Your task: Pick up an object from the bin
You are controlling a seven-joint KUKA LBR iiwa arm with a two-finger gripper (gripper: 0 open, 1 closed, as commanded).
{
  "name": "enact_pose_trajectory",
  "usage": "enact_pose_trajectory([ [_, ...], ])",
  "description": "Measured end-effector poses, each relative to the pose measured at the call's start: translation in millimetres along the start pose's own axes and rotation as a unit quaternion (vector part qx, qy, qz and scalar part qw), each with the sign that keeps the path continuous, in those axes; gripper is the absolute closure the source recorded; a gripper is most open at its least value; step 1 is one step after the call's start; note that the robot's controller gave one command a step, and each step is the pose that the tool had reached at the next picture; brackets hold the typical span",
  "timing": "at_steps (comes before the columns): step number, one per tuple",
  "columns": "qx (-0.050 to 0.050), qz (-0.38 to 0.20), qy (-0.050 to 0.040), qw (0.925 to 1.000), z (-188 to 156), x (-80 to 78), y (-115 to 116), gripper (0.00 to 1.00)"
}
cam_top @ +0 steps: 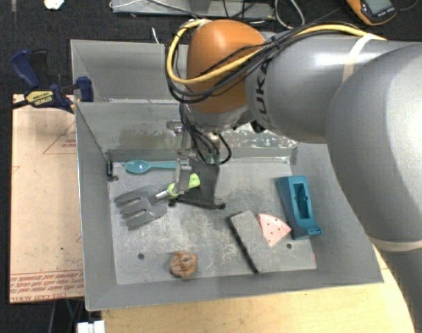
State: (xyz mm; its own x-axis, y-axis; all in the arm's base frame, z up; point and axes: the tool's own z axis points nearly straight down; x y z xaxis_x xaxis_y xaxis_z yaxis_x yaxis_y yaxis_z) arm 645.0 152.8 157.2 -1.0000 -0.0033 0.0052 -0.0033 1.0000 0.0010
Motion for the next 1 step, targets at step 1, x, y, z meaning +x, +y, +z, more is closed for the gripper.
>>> enact_pose_trajectory([
  [1,0.000,0.001,-0.0034,1.0000,-5.4,-1.3,-0.6,0.00],
])
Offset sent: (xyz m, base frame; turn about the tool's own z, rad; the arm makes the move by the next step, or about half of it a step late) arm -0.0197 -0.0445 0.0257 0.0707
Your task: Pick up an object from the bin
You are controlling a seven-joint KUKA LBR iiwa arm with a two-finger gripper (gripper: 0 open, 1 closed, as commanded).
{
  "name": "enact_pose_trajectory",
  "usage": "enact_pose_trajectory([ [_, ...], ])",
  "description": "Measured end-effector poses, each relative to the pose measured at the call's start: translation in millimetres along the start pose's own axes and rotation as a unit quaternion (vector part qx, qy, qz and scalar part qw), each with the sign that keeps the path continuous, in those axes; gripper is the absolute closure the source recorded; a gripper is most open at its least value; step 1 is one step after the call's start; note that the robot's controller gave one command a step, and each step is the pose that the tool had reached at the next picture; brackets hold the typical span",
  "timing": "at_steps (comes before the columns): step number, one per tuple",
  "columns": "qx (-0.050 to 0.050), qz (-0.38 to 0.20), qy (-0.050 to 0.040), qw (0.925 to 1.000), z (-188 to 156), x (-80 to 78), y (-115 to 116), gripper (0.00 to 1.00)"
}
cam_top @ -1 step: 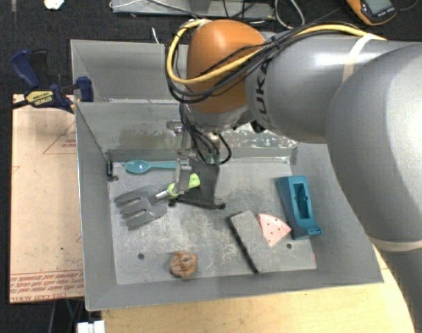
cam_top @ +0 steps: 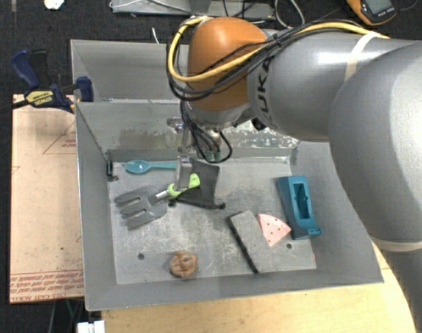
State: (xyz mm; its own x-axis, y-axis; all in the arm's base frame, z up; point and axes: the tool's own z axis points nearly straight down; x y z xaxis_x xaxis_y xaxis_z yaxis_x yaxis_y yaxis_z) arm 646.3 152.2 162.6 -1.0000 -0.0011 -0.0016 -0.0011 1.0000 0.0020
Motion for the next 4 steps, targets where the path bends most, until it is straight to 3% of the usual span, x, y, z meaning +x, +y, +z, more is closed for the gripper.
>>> enact_pose_trajectory([
  [1,0.000,0.023,0.0017,0.9997,-14,15.0,-29,0.00],
  [2,-0.001,0.093,-0.0012,0.9956,-21,2.4,-72,0.00],
  [3,-0.002,0.002,-0.0020,1.0000,55,16.9,-83,0.00],
  [4,-0.002,-0.007,-0.0080,0.9999,91,10.7,-82,1.00],
])
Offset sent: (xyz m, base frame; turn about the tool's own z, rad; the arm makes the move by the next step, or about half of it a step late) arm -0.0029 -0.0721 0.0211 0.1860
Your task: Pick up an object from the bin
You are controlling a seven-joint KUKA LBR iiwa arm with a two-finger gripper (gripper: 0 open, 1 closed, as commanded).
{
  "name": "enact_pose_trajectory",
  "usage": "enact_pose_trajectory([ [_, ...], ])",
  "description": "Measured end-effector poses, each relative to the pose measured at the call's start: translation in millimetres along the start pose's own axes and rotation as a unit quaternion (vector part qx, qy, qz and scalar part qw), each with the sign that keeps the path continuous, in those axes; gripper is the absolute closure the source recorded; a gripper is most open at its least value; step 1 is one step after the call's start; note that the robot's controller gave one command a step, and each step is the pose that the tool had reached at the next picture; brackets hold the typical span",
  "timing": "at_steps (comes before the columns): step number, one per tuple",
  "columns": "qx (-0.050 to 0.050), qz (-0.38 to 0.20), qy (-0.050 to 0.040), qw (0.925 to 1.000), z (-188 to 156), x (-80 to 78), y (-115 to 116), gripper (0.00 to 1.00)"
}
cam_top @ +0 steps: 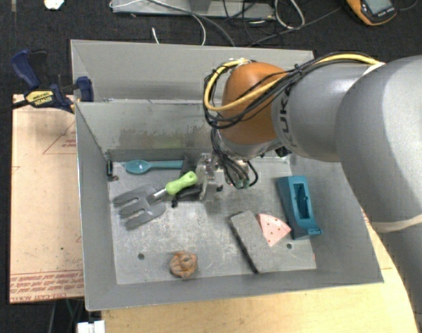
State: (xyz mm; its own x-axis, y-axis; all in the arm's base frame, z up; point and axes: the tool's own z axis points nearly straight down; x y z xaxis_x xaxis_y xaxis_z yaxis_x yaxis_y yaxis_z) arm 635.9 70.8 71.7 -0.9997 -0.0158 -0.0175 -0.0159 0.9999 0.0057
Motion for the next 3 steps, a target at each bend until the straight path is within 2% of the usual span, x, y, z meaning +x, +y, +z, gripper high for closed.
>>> enact_pose_trajectory([
  [1,0.000,0.000,0.0000,1.0000,0,0.0,0,1.00],
  [2,0.001,-0.038,-0.0006,0.9993,0,-8.9,8,1.00],
  [3,-0.001,-0.156,-0.0041,0.9877,0,-15.6,13,1.00],
])
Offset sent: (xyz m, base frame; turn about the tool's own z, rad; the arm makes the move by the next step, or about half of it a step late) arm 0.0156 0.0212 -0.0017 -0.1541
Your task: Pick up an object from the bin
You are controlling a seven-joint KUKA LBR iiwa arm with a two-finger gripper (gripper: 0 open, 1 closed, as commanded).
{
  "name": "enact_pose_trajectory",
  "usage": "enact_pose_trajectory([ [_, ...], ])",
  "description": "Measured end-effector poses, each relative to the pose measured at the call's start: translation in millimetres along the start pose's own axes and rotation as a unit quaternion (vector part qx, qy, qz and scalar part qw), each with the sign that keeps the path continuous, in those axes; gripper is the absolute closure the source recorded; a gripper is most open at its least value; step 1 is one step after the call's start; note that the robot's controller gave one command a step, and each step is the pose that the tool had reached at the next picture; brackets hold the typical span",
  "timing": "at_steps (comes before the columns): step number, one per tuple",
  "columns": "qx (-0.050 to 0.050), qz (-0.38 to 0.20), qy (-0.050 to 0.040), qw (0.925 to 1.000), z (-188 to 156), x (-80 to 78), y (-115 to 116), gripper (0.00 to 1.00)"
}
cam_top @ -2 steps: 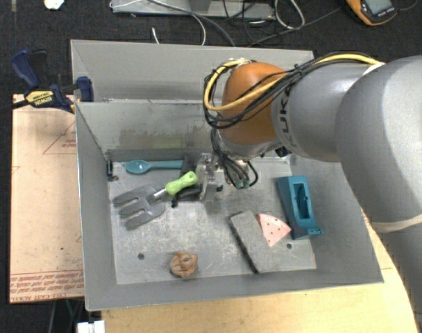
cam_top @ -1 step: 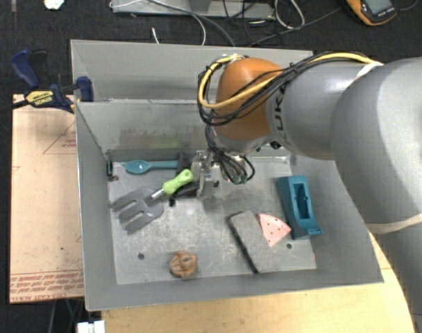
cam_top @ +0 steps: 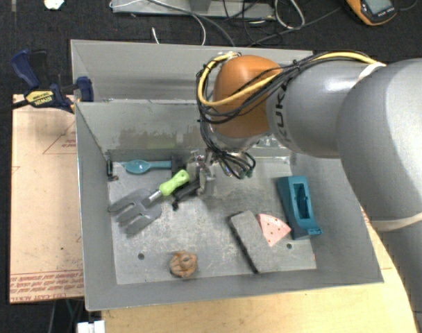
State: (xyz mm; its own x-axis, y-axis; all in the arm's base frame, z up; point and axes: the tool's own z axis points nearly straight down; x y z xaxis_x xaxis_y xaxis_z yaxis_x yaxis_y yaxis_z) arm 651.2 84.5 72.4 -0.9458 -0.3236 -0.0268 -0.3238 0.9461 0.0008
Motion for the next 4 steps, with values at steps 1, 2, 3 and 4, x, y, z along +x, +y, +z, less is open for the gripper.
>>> enact_pose_trajectory([
  [1,0.001,-0.061,-0.0011,0.9981,0,0.5,-2,1.00],
  [2,0.002,-0.229,-0.0019,0.9733,-1,1.8,16,1.00],
  [3,0.002,-0.376,-0.0050,0.9267,-1,18.5,-3,1.00],
  [4,0.003,-0.401,-0.0047,0.9161,-1,26.8,-21,1.00],
])
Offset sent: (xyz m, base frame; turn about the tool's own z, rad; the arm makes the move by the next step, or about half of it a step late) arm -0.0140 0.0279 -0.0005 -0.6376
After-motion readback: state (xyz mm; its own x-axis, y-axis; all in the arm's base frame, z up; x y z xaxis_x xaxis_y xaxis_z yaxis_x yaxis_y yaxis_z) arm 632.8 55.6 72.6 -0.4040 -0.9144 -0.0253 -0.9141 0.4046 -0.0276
